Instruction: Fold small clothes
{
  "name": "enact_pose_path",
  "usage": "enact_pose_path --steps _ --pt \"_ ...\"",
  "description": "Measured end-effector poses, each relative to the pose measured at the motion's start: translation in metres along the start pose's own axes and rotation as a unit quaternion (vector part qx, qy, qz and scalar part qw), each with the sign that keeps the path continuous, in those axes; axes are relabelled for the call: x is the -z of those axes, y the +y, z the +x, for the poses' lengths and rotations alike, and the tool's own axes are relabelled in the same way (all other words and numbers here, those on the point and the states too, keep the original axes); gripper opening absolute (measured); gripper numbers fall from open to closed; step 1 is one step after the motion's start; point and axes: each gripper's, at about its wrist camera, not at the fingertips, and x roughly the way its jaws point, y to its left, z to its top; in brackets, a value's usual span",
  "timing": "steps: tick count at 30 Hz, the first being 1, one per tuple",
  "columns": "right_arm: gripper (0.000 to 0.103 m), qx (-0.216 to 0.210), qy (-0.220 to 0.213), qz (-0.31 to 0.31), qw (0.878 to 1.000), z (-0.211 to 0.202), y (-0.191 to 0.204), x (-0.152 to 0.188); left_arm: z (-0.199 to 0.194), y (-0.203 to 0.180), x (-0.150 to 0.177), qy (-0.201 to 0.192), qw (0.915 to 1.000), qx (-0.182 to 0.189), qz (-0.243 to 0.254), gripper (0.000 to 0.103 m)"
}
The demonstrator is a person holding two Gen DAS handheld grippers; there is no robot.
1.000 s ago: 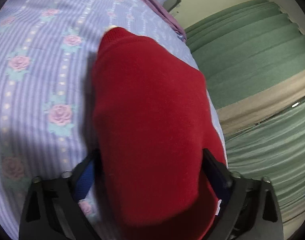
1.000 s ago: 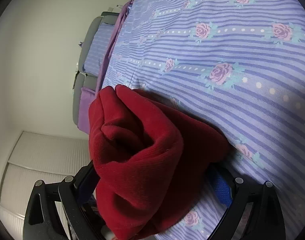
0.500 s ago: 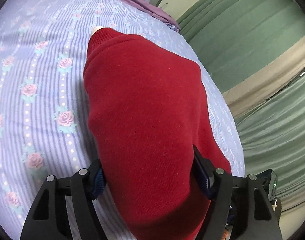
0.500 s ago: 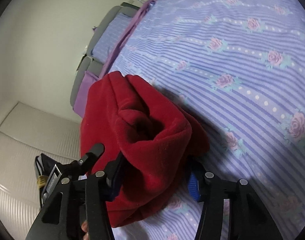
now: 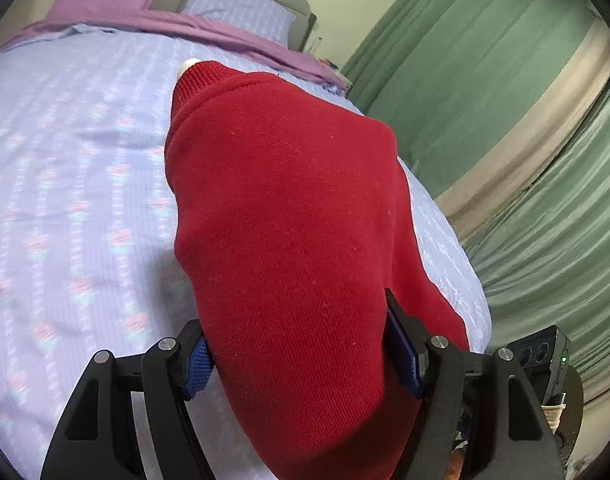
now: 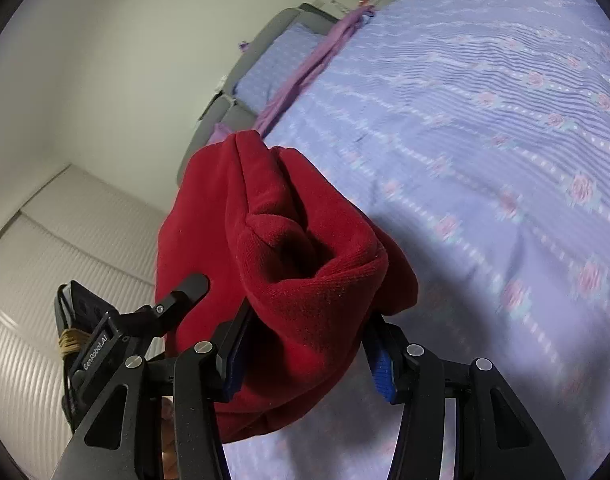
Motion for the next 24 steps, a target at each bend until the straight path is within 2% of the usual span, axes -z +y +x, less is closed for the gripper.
enact_pose_path --steps 6,15,20,24 --pt "0.051 -0.023 0.024 -0.032 0.999 0.001 0.053 0.049 -0.072 0.036 0.013 -0.036 0.9988 -0.024 -0.022 0.072" --pt "0.051 -0.055 0.054 -0.100 0.992 0.021 0.144 0.129 -0.183 0.119 0.042 -0.095 0.9927 -0.049 -0.056 0.072" --pt "0.051 -0.076 0.077 -0.122 0.987 0.051 0.191 0.170 -0.235 0.167 0.043 -0.109 0.9890 -0.076 -0.065 0.072" --pt "0.051 -0.095 0.103 -0.128 0.982 0.084 0.226 0.202 -0.273 0.214 0.046 -0.119 0.9840 -0.112 -0.070 0.072"
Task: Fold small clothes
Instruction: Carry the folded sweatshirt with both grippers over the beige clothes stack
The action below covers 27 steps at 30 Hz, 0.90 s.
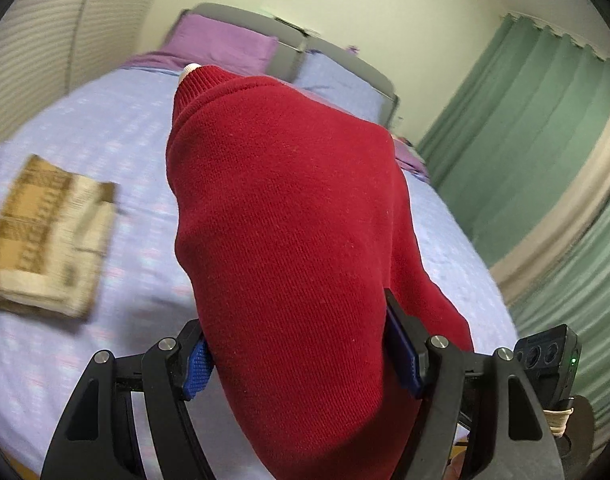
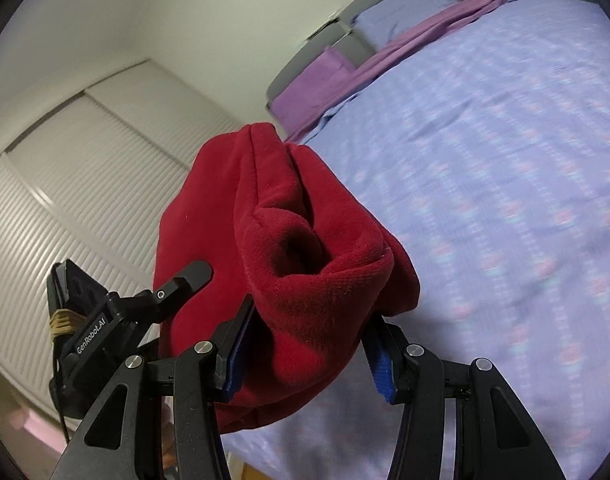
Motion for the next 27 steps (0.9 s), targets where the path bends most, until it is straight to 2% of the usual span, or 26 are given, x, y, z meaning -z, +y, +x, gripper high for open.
enact_pose_path --steps 4,7,10,16,22,27 --pt "0.051 -0.028 0.037 -0.002 0.999 0.056 0.029 0.010 -0.020 0.053 -0.019 -0.010 0.9990 -0.042 -0.001 0.072" --pt "0.051 -0.044 0.062 -0.006 0.997 0.093 0.051 0.017 -0.034 0.089 -0.031 -0.015 0.9982 -0.058 -0.003 0.072" --pt "0.051 -0.053 0.077 -0.013 0.996 0.123 0.071 0.023 -0.044 0.119 -0.044 -0.014 0.9978 -0.064 -0.004 0.072" --pt "0.051 -0.065 0.101 -0.014 0.993 0.174 0.111 0.037 -0.056 0.166 -0.075 -0.007 0.9965 -0.079 0.027 0.072" --pt "0.051 -0.065 0.113 -0.002 0.991 0.217 0.136 0.051 -0.049 0.204 -0.100 0.007 0.9944 -0.097 0.041 0.072" --pt "0.050 -0.052 0.121 0.023 0.991 0.242 0.139 0.068 -0.033 0.234 -0.102 0.030 0.9941 -0.091 0.051 0.072"
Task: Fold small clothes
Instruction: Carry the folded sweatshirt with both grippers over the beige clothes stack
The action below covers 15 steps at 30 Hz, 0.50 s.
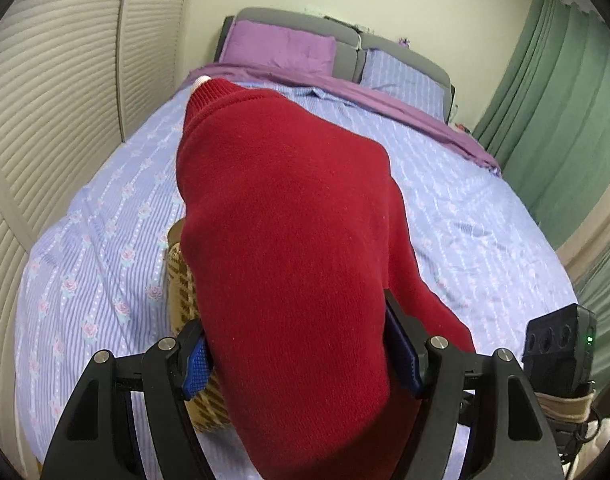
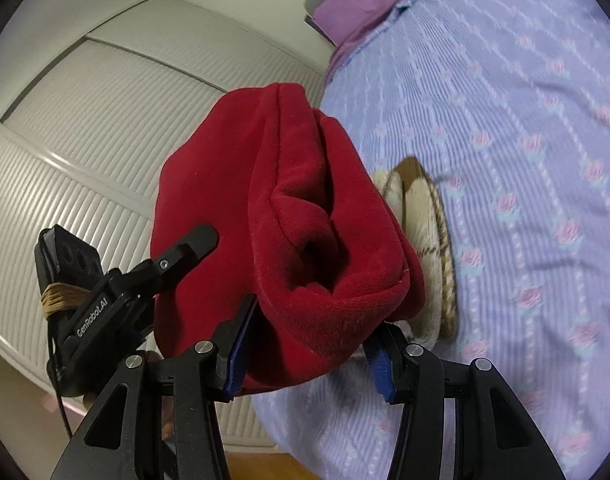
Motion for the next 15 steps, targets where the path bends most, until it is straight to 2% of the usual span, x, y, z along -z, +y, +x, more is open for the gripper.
enact_pose_path --steps 9,13,15 --pt "0.049 0.020 0.002 -0.051 0.998 0.024 0.009 0.021 0.039 0.024 -0.006 0.036 0.9992 -0.009 0.015 0.073" --pt "0.049 0.018 0.024 -0.042 0.999 0.030 0.003 0.020 0.060 0.033 -0.004 0.065 0.9976 -0.021 0.003 0.075" --pt "0.049 0.012 0.038 -0.034 0.999 0.031 -0.001 0.018 0.063 0.034 -0.003 0.064 0.9975 -0.032 0.005 0.080"
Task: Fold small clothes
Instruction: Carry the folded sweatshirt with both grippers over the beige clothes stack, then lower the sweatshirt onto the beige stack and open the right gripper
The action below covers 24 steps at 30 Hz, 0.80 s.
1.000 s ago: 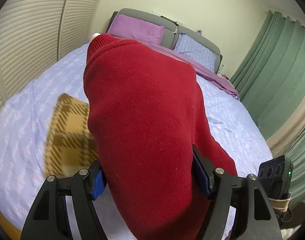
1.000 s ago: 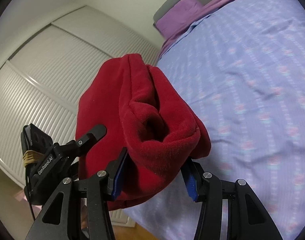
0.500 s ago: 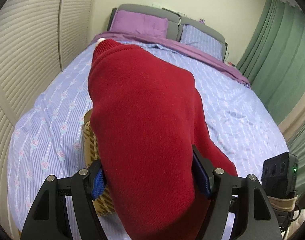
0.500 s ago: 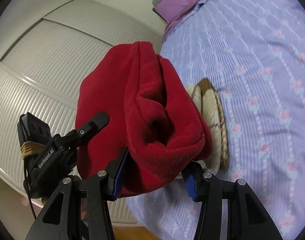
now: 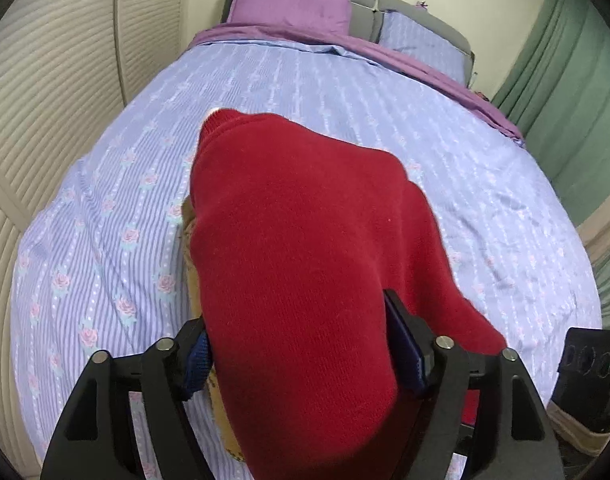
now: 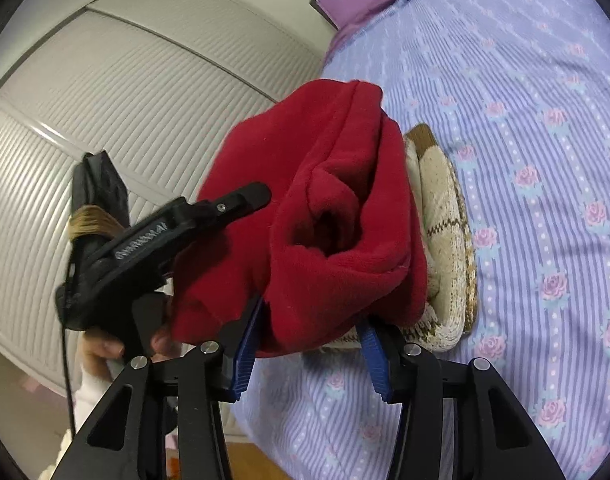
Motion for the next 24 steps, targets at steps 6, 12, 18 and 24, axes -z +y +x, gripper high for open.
enact_pose_path --steps 6,12,18,24 --pt "0.060 -0.027 0.017 0.010 0.999 -0.011 0.001 -0.003 -0.018 -0.013 -0.009 -0.017 0.9955 -0.087 0.036 0.084" --pt "0.063 -0.039 0.032 0.027 0.998 -0.007 0.004 -0.006 -0.081 -0.032 0.002 -0.086 0.9885 -0.106 0.065 0.084" --pt "0.063 -0.044 0.036 0.046 0.997 -0.011 -0.001 -0.011 -0.096 -0.034 0.062 -0.079 0.9905 -0.090 0.068 0.084" --pt "0.065 -0.029 0.013 0.033 0.999 -0.037 -0.012 -0.018 -0.089 -0.031 0.113 -0.081 0.9907 -0.094 0.057 0.083"
